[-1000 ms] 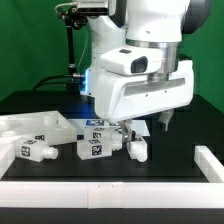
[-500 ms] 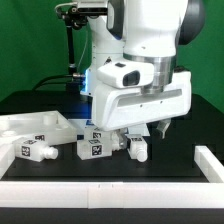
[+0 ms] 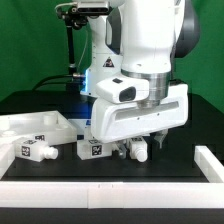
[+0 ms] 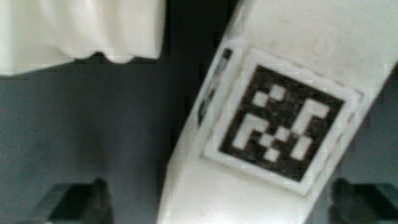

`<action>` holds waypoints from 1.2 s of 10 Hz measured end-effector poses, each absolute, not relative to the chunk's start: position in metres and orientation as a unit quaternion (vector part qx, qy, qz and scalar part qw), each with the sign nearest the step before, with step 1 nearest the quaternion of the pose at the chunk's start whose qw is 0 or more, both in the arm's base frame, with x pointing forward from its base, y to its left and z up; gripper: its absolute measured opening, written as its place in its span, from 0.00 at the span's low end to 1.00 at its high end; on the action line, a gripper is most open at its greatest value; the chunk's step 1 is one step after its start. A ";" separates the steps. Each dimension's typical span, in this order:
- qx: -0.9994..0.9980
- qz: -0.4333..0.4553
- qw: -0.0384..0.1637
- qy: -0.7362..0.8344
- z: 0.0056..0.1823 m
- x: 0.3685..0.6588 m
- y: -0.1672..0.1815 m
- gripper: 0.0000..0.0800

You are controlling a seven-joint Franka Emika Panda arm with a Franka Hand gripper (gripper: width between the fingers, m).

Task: Assemble one leg

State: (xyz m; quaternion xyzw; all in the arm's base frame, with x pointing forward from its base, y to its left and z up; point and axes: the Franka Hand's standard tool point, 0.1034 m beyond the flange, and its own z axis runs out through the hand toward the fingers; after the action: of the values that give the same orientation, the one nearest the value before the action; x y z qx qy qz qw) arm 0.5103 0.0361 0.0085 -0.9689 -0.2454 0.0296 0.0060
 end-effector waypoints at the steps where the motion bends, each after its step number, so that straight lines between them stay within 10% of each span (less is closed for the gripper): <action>1: -0.969 0.030 0.006 -0.245 0.009 0.510 0.036 0.52; 3: -0.969 0.030 0.006 -0.246 0.009 0.510 0.036 0.36; 12: -0.973 0.025 0.003 -0.230 0.041 0.479 0.088 0.36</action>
Offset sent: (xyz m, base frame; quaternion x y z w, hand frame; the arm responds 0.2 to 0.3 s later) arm 0.0000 0.0000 0.0000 0.0000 0.0000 0.0000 1.0000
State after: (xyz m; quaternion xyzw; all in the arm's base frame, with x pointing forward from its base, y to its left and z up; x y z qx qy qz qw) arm 0.4788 0.0877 0.0406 -0.9728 -0.2302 0.0251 0.0035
